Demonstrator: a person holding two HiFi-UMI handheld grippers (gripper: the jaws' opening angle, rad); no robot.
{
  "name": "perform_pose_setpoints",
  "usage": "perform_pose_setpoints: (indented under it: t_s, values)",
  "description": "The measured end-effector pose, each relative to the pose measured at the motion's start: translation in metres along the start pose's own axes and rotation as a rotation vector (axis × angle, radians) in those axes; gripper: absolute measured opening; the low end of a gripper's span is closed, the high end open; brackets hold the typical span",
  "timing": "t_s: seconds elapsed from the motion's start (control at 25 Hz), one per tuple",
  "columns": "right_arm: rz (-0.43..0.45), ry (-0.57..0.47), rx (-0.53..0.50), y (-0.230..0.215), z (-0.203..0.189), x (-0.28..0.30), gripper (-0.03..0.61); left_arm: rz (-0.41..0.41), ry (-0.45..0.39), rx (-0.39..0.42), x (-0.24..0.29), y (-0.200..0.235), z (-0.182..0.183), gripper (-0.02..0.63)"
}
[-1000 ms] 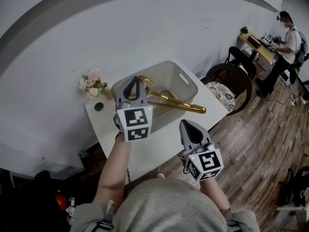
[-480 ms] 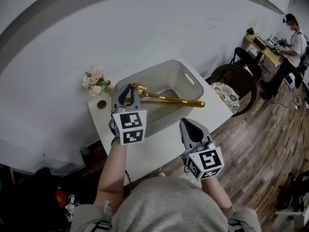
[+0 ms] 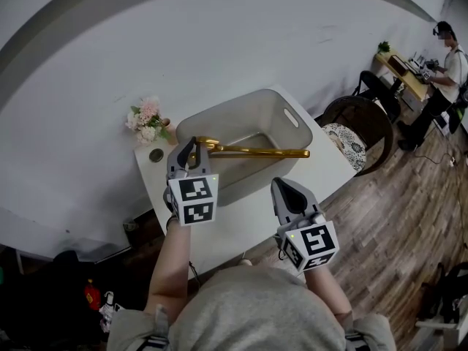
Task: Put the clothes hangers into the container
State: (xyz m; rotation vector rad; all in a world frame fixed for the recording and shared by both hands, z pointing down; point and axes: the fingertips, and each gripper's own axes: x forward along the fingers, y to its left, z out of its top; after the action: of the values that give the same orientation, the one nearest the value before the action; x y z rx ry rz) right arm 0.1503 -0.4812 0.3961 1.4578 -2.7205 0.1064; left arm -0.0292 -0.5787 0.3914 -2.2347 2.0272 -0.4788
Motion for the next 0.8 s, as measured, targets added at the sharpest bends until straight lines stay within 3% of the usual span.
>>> perform_pose_setpoints:
  t_s: [0.44, 0.64, 0.8]
  values:
    - [0.013, -0.01, 0.007, 0.004, -0.001, 0.0, 0.002, -0.021, 0.055, -0.063, -0.013, -0.008, -0.033, 0.029]
    - [0.015, -0.001, 0.016, 0.005, -0.004, -0.001, 0.003, -0.077, 0.071, -0.11, -0.019, -0.016, -0.039, 0.154]
    - [0.015, 0.017, 0.023, 0.008, -0.005, -0.002, 0.002, -0.13, 0.095, -0.142, -0.025, -0.026, -0.044, 0.19]
